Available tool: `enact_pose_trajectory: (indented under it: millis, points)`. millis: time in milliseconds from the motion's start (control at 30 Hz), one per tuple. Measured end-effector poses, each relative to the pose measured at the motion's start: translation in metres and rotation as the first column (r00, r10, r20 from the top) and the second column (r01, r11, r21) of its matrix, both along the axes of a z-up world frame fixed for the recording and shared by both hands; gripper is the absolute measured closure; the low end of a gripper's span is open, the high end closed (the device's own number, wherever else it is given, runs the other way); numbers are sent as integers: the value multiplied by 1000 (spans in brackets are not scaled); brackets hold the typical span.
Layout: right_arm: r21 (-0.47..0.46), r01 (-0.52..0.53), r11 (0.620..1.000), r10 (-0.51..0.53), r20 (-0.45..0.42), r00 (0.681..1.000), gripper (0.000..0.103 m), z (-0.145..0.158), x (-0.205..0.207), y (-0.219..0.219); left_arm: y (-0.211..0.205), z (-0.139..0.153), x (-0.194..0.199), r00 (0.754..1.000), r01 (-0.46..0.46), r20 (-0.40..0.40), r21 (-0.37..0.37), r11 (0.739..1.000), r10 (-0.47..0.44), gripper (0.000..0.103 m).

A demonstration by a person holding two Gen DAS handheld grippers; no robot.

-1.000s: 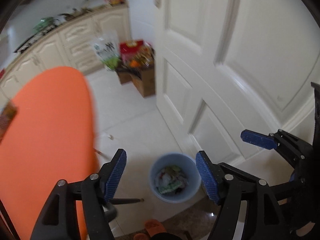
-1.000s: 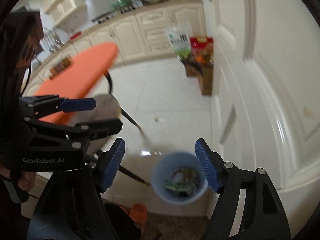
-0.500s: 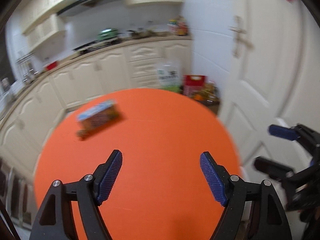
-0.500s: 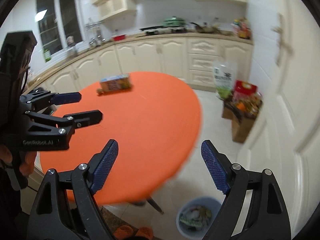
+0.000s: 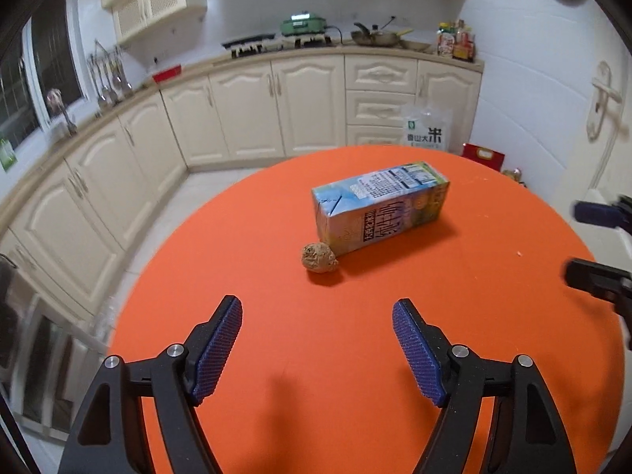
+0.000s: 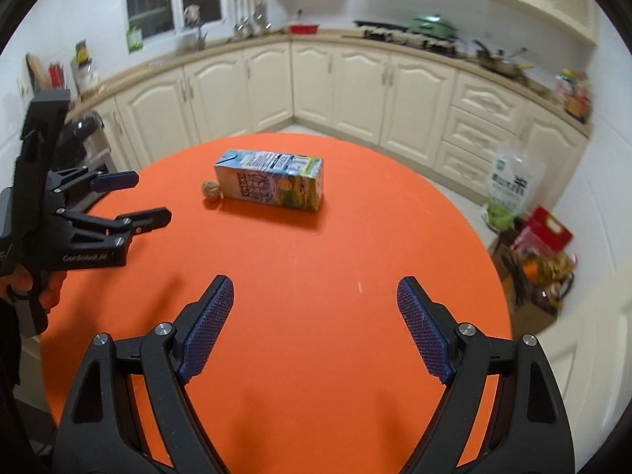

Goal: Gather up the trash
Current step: 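Move both tools back over the orange table toward the carton, then grasp the brown lump with the left tool while the right tool grasps the juice carton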

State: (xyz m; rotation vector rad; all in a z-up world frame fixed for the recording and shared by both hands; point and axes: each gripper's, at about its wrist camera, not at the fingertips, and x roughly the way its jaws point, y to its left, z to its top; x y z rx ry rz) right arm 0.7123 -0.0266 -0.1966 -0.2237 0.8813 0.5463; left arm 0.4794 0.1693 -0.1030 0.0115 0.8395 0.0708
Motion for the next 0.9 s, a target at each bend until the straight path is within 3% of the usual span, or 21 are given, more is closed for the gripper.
enact_pose_trajectory:
  millis: [233,400,500,533,600,900]
  points:
    - [-14,-68,998,68,-17,998,19,-25,53,31,35,-13,70,1000,-3,-6,22,1000,3,33]
    - [-29,-110,993,110,-10,994,16,-39,79,45,43,-32,104,999,3,-47,16,1000,-2,55]
    - [1,-128,992,128,-19,992,8,-43,94,47,44,-36,112,998,42,-48,12,999,-42,77]
    - [11,-127,992,127,-21,992,8,-45,99,48,45,-35,115,998,44,-51,16,999,-43,79]
    - [55,-155,986,157,-44,987,8,-49,109,51,49,-34,114,998,46,-44,8,999,-46,80]
    - [78,-260,962,264,-52,963,7,-60,126,74,63,-27,91,999,51,-19,6,999,-51,80]
